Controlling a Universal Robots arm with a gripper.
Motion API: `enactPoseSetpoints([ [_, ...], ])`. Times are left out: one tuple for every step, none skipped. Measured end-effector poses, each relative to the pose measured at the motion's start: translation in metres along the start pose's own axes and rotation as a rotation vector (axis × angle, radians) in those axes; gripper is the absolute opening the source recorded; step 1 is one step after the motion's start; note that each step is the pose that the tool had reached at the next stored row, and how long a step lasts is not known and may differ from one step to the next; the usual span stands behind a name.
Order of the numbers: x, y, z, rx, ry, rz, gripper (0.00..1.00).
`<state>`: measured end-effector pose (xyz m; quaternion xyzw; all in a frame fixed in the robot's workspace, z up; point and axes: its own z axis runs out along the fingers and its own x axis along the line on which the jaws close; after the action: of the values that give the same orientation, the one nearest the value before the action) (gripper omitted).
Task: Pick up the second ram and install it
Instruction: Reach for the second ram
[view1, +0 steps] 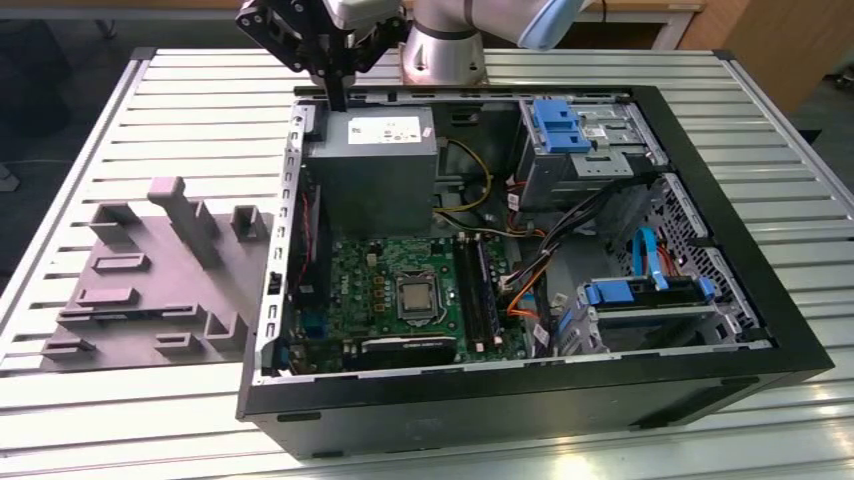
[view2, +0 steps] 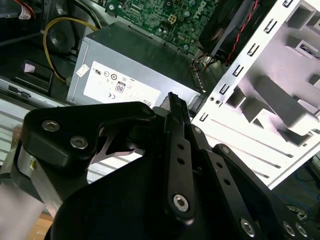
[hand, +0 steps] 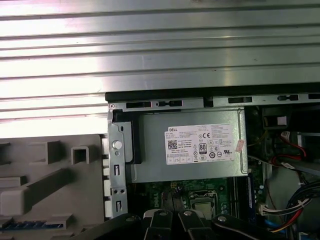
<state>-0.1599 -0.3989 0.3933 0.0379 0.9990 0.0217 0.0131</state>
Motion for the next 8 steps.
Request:
enactPoseSetpoints([
  [0.0002, 0.0, 0.0, 0.0, 0.0, 0.0, 0.11],
  [0.0003, 0.0, 0.0, 0.0, 0.0, 0.0, 0.11],
  [0.0004, 0.0, 0.0, 0.0, 0.0, 0.0, 0.11],
  [0.0006, 0.0, 0.0, 0.0001, 0.0, 0.0, 0.11],
  [0.0008, -0.0001, 0.0, 0.0, 0.0, 0.0, 0.11],
  [0.0011, -0.0001, 0.0, 0.0, 0.0, 0.0, 0.11],
  [0.0013, -0.0001, 0.0, 0.0, 0.0, 0.0, 0.11],
  [0.0016, -0.0001, 0.0, 0.0, 0.0, 0.0, 0.11],
])
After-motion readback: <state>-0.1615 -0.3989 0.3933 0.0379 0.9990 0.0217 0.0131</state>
